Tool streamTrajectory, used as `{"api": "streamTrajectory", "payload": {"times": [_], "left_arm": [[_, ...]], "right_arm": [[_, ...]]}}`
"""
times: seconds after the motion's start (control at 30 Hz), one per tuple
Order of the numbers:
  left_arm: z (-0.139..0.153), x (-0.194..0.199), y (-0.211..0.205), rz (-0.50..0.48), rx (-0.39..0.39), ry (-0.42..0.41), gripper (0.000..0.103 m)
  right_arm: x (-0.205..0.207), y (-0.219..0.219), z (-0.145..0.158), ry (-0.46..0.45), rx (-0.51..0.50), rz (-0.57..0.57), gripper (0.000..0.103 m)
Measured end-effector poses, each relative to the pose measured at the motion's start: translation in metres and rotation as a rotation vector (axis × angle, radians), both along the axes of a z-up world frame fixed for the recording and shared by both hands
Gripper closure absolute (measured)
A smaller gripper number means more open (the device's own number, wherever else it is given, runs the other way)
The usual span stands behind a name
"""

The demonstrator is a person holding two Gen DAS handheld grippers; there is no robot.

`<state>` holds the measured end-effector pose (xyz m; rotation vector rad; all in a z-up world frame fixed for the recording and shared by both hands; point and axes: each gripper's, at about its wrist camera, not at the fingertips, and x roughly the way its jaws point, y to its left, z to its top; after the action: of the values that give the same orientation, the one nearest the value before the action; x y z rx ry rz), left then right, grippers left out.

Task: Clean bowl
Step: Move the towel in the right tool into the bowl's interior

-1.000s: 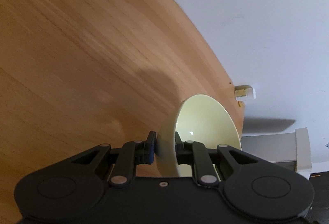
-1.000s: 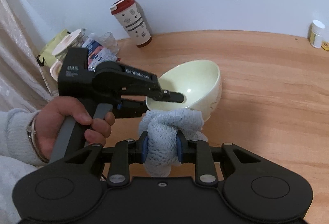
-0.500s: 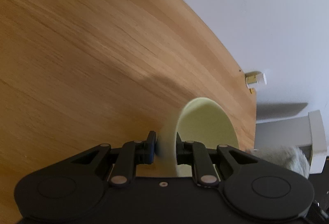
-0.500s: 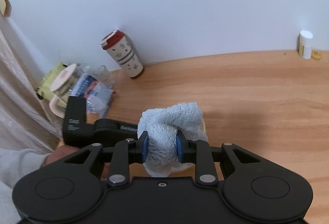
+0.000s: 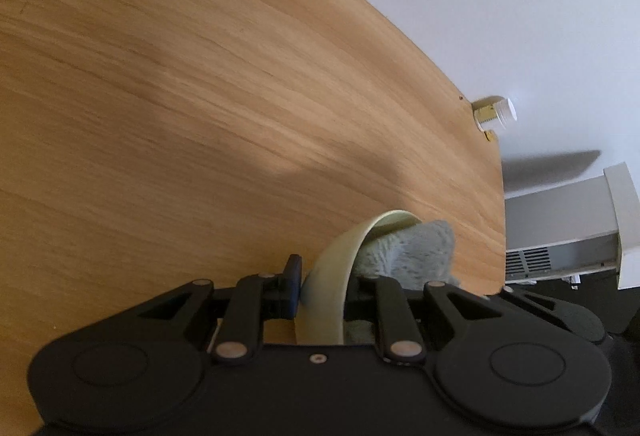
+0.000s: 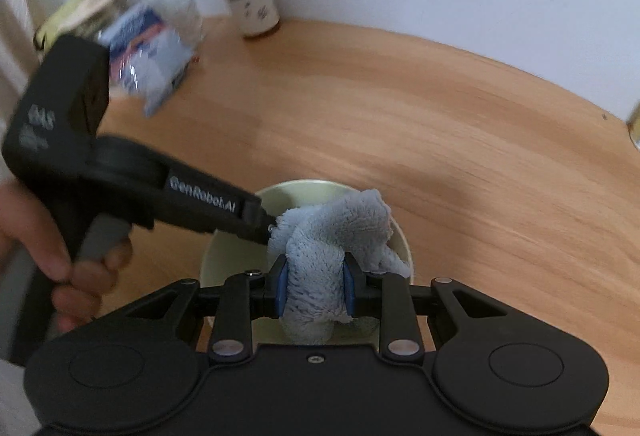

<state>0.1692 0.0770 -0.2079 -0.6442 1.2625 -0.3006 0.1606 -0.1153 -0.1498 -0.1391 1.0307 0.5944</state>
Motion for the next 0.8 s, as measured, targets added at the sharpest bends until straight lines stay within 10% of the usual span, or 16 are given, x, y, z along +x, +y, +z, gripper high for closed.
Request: {"api": "streamTrajectory", "payload": {"times": [0.43, 0.8], "left_arm": [[0.014, -0.015, 0.009, -0.015, 0.009, -0.034, 0.08], [0.032, -0.021, 0.026, 0.027, 0.04, -0.054, 0.068]], "right_arm": [[-0.023, 0.019, 0.016, -0.195, -0.14, 0.09, 0.074], [-0.021, 0.022, 0.014, -0.196, -0.058, 0.144, 0.073]]}}
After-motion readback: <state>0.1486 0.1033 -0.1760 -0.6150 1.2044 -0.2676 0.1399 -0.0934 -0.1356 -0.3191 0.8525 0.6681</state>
